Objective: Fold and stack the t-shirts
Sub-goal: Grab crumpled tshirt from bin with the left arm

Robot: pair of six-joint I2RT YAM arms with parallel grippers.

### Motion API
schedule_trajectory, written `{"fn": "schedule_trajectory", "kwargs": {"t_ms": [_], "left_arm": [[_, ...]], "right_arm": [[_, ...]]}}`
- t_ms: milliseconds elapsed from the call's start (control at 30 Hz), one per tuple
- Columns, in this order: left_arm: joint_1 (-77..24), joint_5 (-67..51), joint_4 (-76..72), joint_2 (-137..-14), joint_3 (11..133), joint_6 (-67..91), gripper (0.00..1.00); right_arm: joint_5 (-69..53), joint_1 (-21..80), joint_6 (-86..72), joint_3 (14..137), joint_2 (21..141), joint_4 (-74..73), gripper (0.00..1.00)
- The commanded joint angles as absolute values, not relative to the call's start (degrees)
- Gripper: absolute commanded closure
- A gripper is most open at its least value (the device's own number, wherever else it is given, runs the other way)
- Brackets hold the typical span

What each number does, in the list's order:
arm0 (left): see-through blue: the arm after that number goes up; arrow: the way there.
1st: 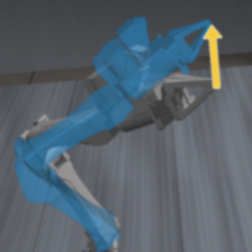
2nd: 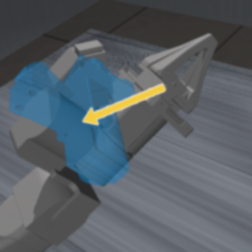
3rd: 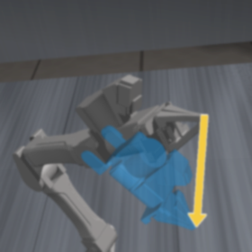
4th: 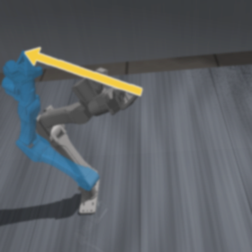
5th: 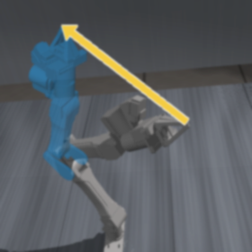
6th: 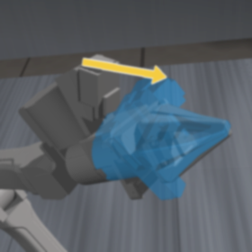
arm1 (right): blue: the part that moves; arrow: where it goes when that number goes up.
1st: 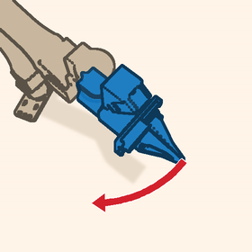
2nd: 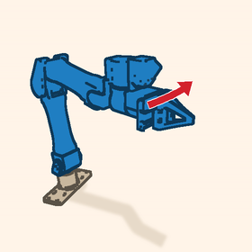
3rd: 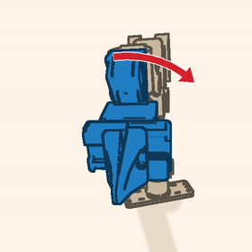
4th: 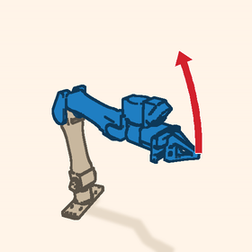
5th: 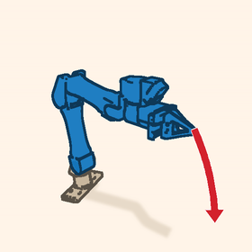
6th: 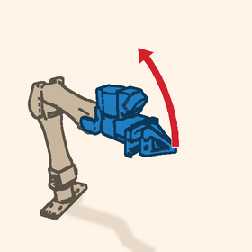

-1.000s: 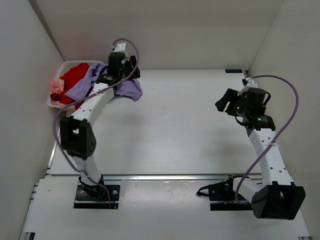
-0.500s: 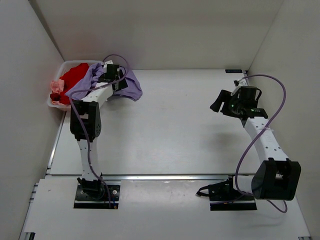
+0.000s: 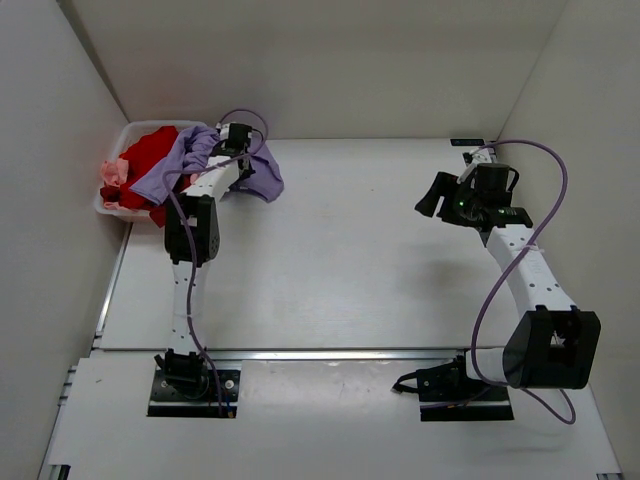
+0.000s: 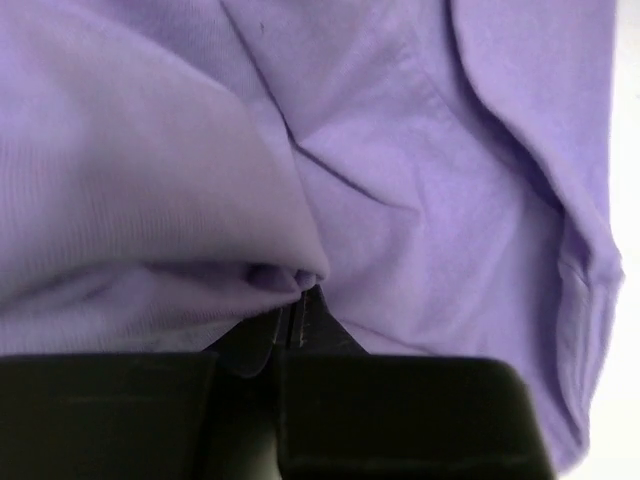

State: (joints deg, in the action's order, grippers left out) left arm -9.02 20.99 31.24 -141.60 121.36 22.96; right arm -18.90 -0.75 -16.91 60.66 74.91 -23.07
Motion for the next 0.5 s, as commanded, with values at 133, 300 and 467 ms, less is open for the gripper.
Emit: {"fn": "schedule_trajectory", "kwargs": {"t_ms": [133,300,467], "left_arm": [[-14.6,16.5,27.6,-122.2,124.2,16.5,1.00],[-22.0,1.7,20.9,-112.2,135.9,12.6,1.00],[-19.1,-13.4,13.3,-102.4,136.0,26.8,1.00]], "right_arm": [[-19.9,-0.4,-19.7,62.6,71.3,-20.5,0.38],[-20.3,-0.9,-21.6,60.3,67.4,-19.6,0.39],[-19.8,-1.0,-22.2,55.6,61.4,-19.5,0.39]]}}
